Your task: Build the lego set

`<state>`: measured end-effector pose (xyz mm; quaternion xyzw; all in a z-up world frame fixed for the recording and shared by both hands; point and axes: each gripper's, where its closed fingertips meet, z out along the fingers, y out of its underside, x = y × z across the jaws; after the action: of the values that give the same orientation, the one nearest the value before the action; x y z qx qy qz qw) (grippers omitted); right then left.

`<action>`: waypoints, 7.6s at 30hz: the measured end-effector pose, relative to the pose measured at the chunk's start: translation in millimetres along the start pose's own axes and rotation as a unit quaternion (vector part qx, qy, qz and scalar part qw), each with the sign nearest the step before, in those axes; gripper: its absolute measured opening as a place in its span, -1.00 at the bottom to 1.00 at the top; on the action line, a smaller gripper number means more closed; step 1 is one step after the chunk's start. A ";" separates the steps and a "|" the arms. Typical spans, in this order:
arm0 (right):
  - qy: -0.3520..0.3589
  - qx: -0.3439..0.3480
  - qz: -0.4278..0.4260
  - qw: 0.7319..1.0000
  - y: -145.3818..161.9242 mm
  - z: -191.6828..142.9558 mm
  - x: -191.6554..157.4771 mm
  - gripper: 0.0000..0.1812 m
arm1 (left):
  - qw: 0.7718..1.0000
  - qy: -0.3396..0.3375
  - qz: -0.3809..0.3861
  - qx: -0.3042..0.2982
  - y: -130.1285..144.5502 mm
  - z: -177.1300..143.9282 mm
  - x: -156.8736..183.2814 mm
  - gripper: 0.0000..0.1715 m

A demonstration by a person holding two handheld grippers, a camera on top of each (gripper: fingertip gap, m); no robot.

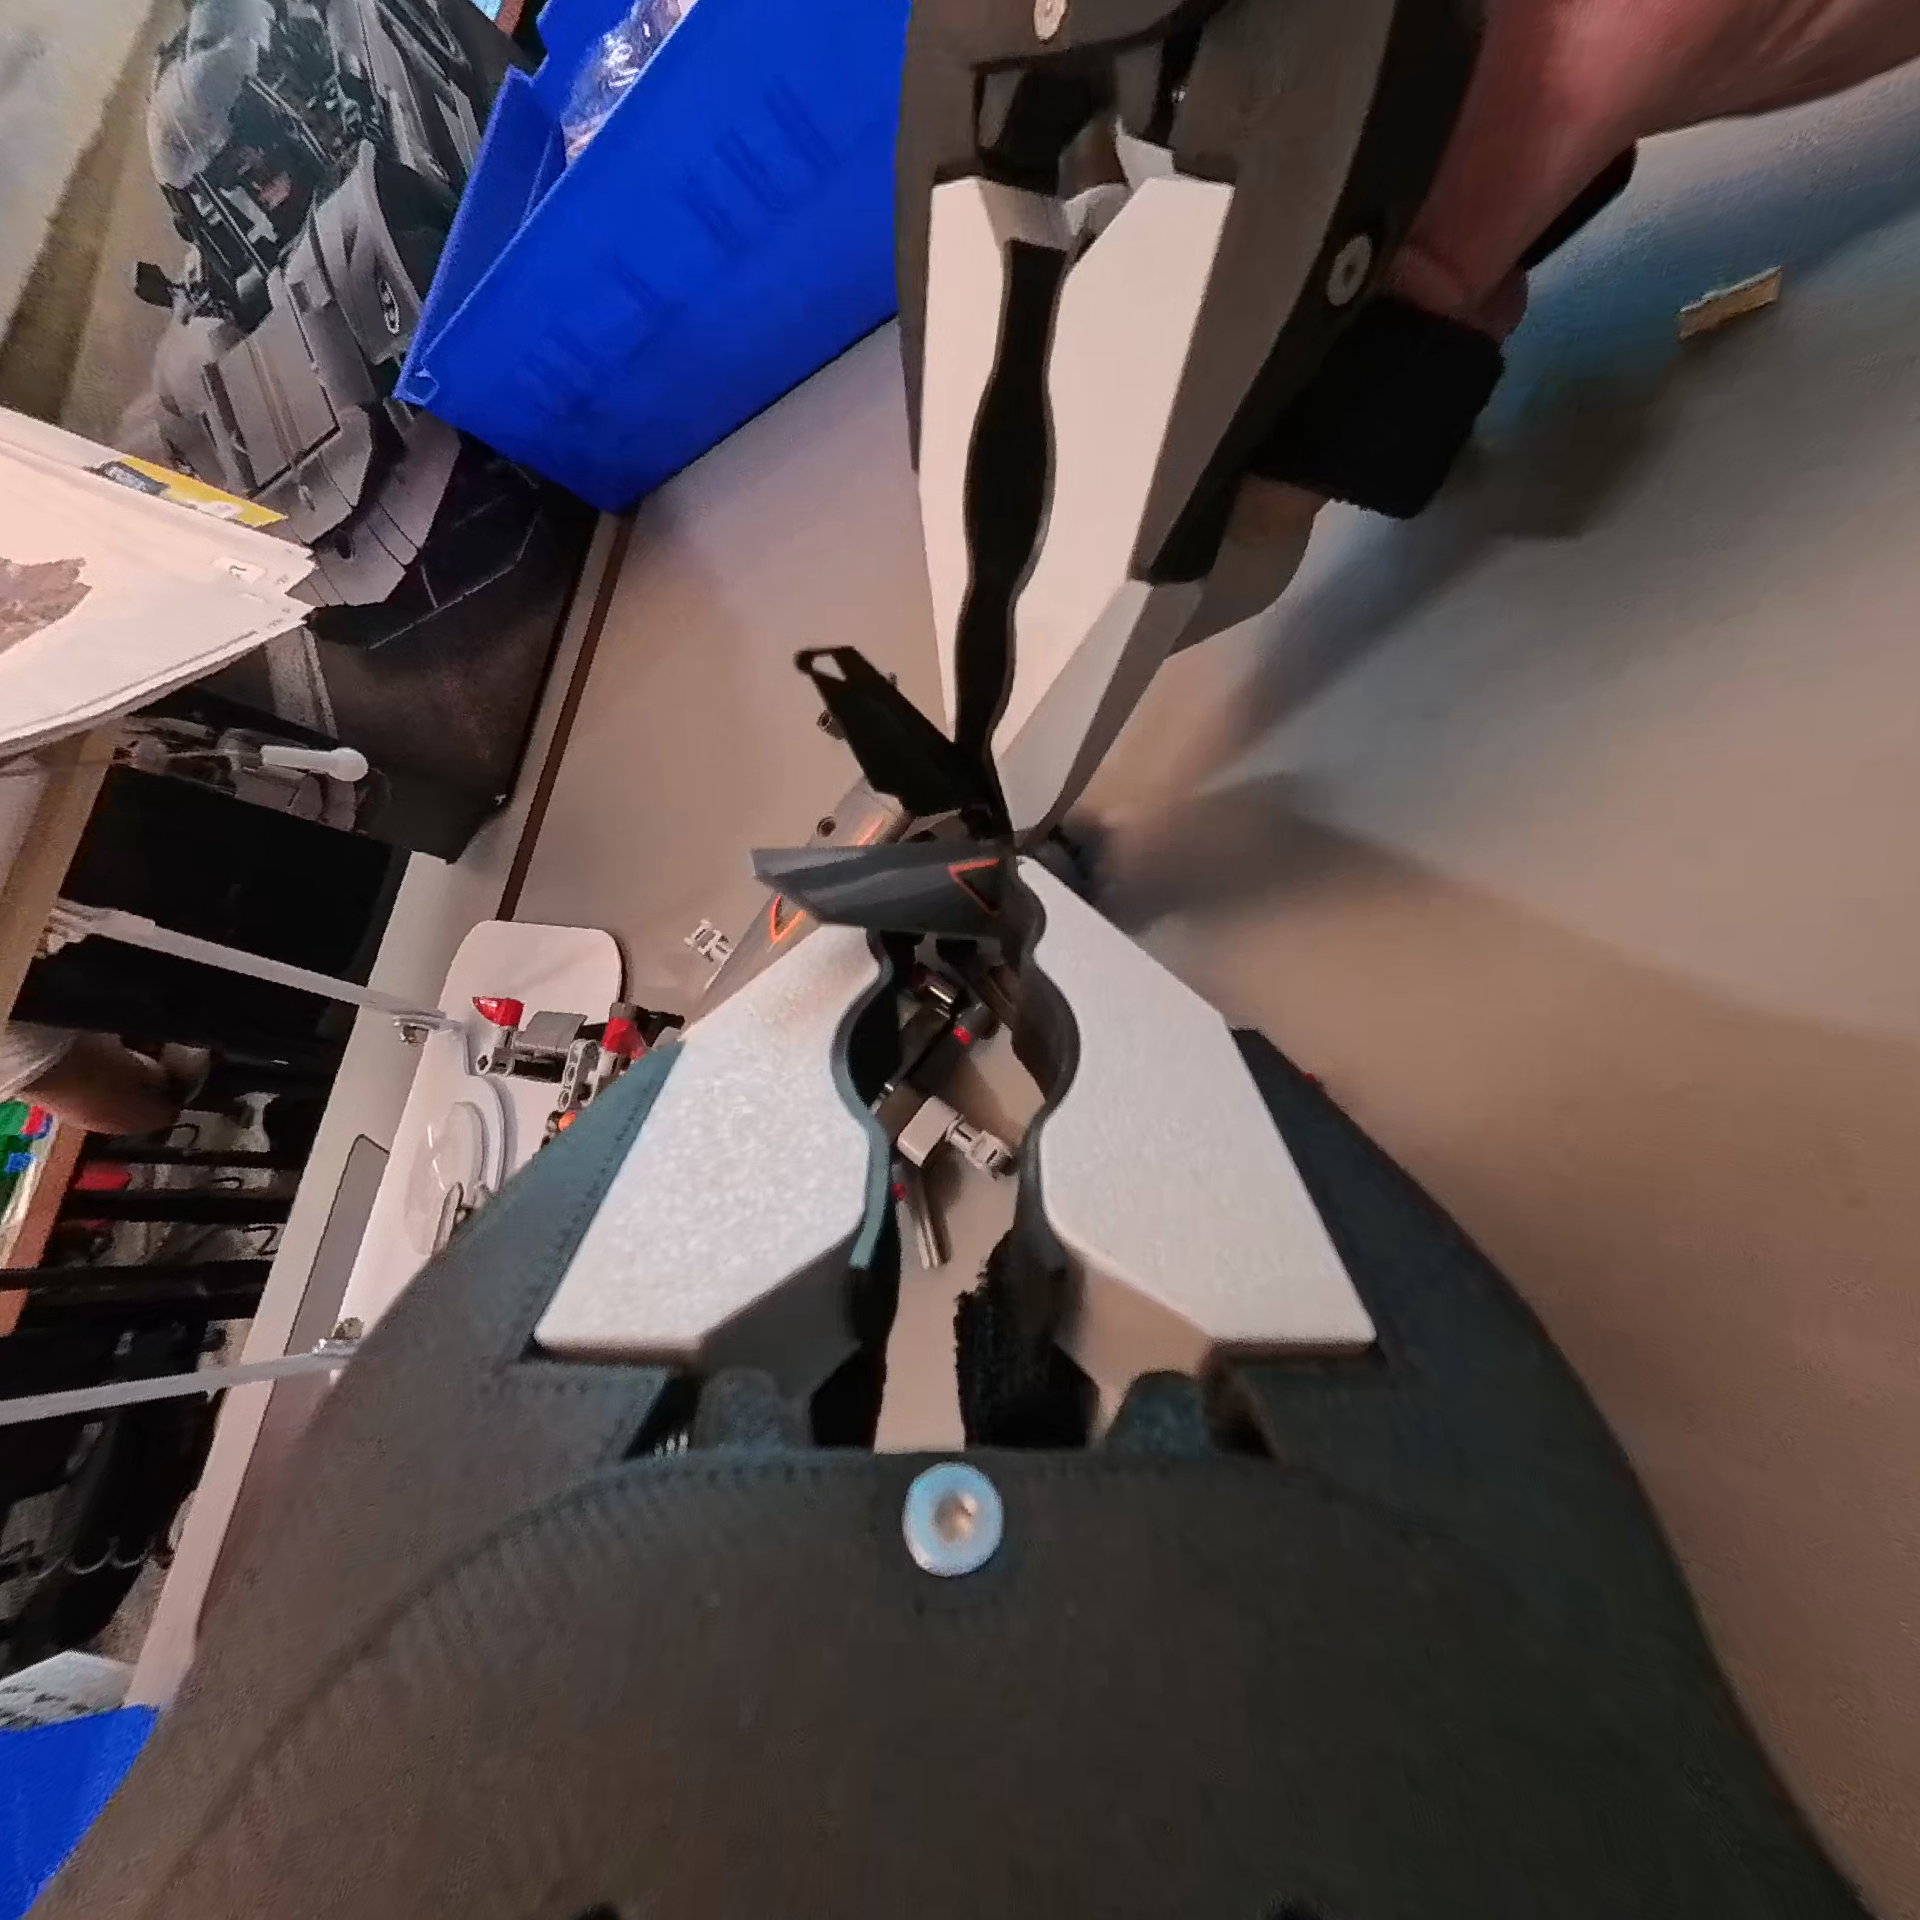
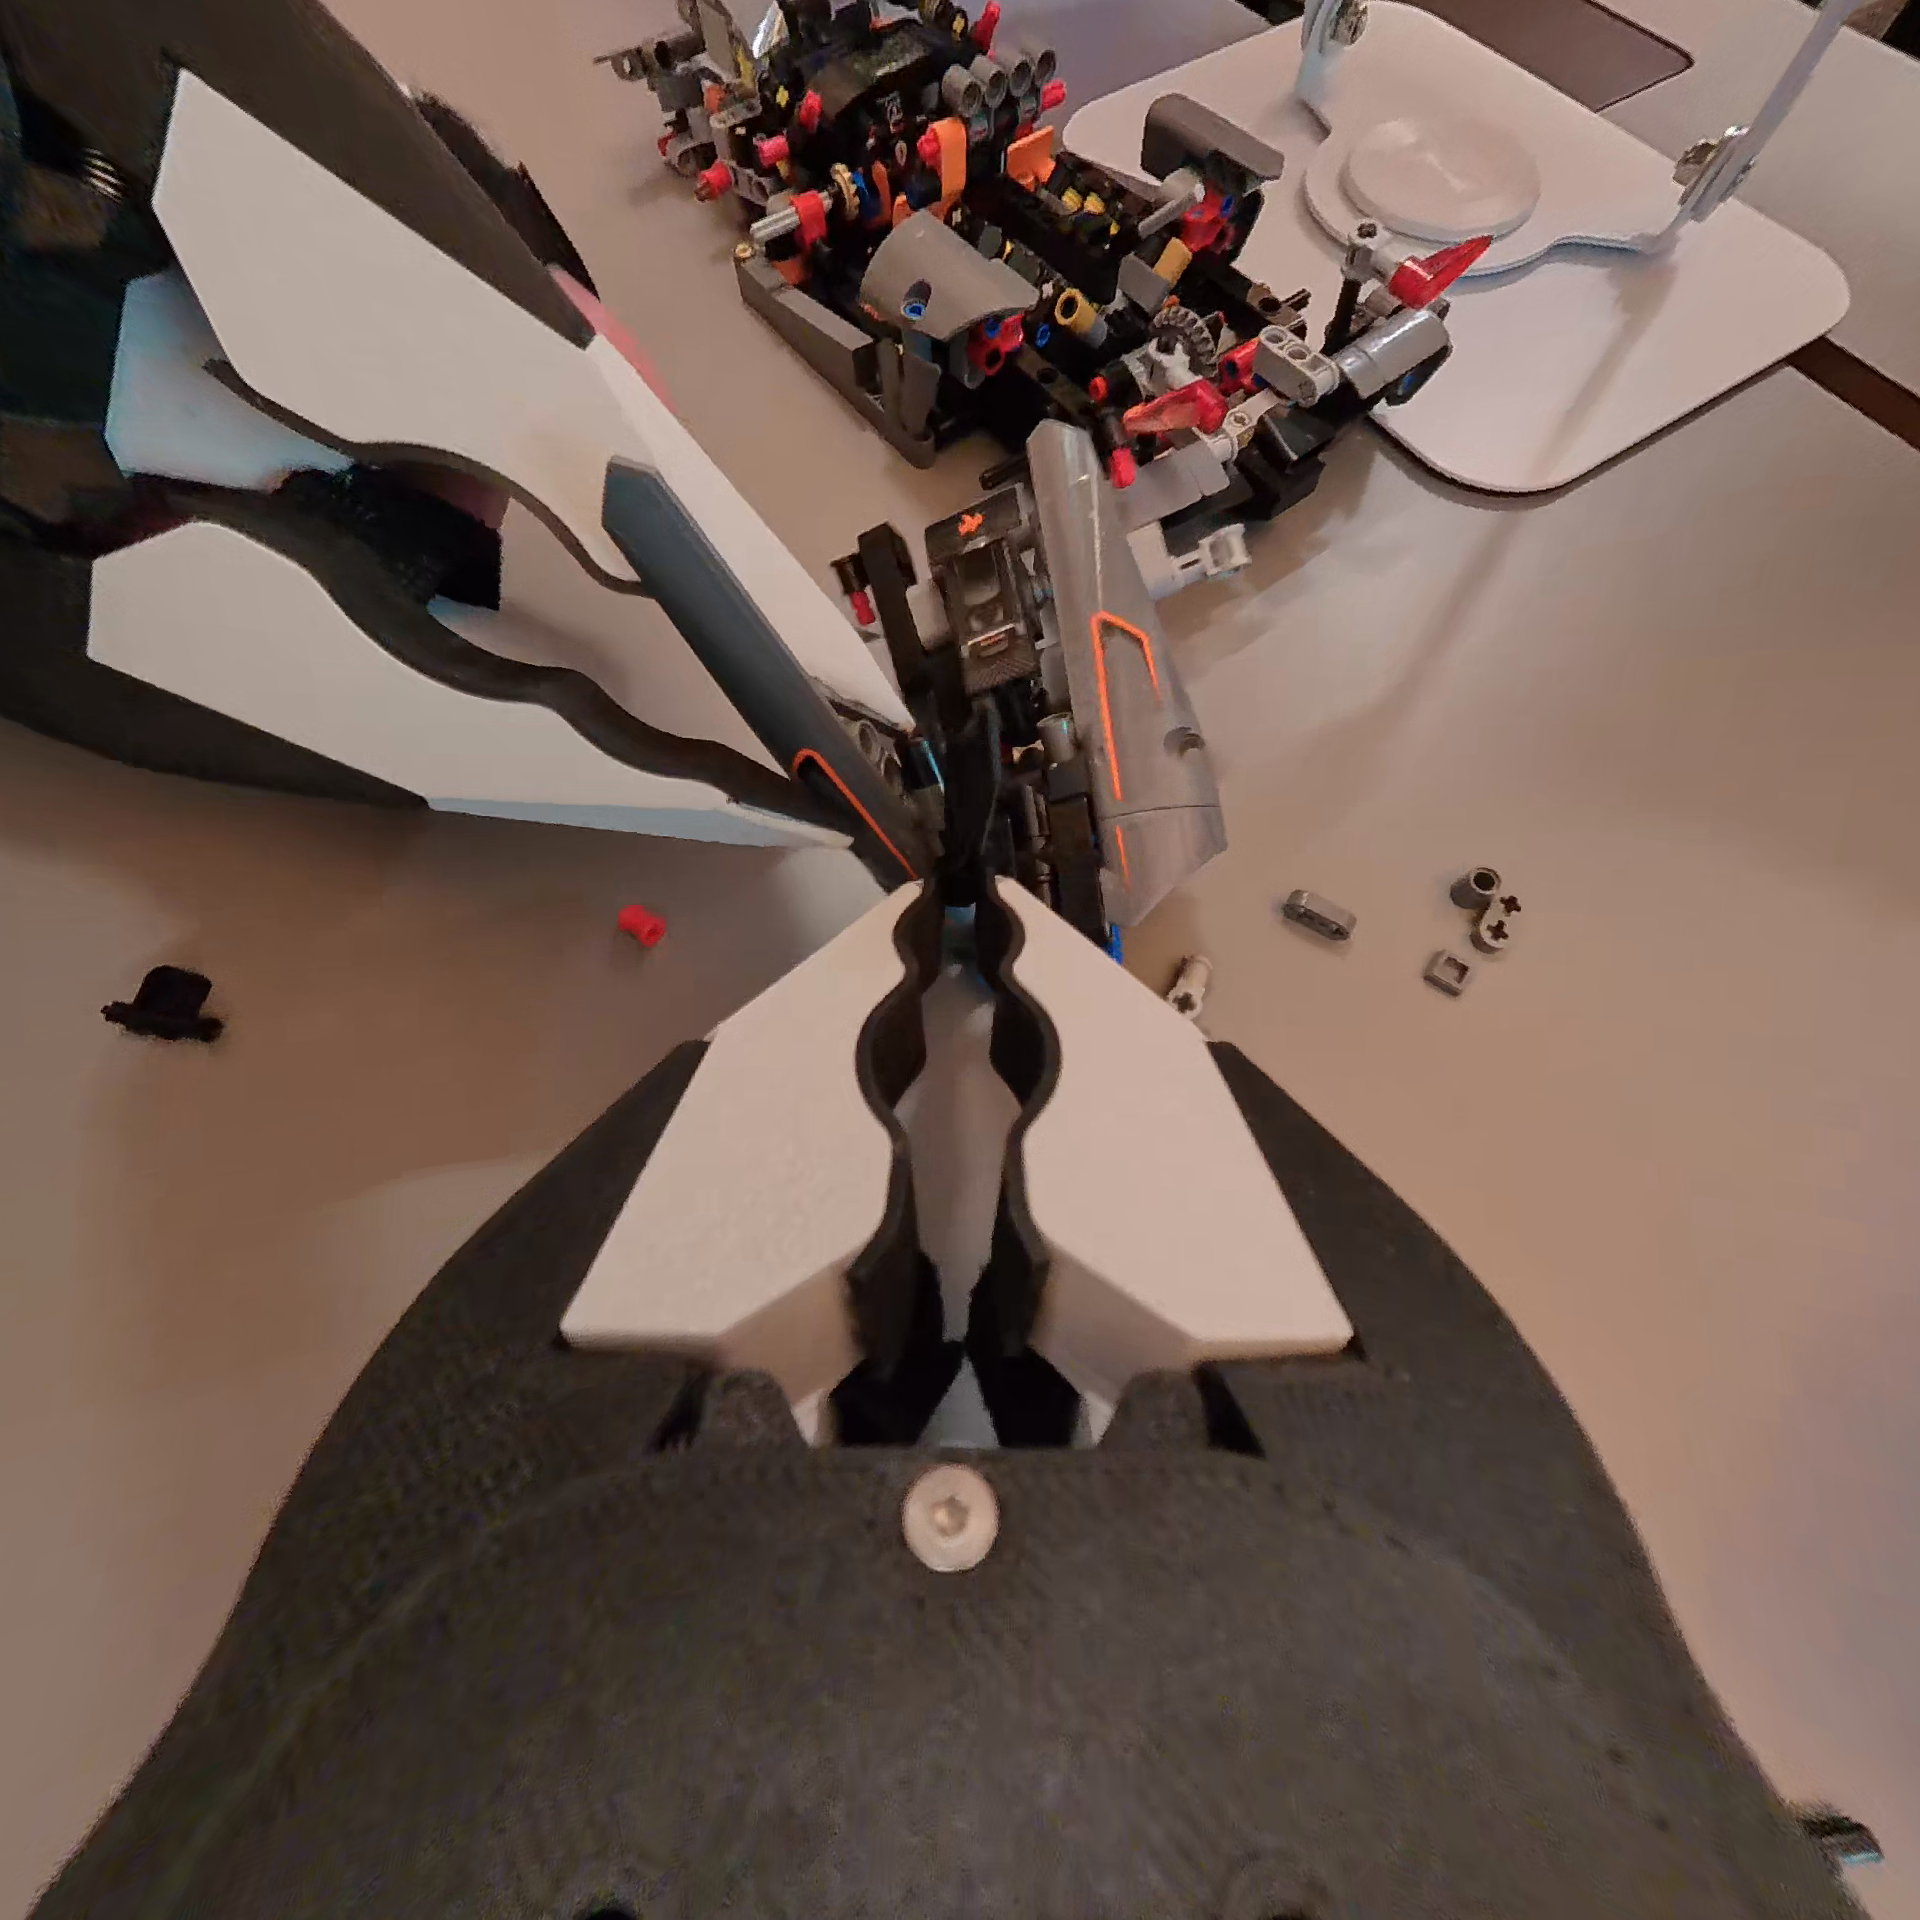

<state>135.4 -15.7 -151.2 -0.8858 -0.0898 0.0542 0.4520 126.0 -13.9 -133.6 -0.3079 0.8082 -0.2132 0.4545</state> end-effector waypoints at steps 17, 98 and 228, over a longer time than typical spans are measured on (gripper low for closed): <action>-0.003 -0.111 -0.130 0.985 -0.3 3.2 5.1 -0.97 | 0.999 0.028 -0.029 -0.012 3.0 1.5 -2.5 -0.84; -0.157 0.081 -0.071 0.982 -36.7 -56.5 -9.4 -0.95 | 0.942 0.249 -0.139 0.177 -75.9 -34.1 -37.3 -0.65; -0.028 0.018 -0.081 0.996 -3.9 7.3 17.4 -0.95 | 0.969 0.215 -0.065 0.107 8.8 8.2 -19.4 -0.79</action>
<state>150.7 -4.0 -152.5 -0.8657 -0.1730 0.0432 0.4678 138.2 5.3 -131.4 -0.2565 0.8378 -0.3882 0.2856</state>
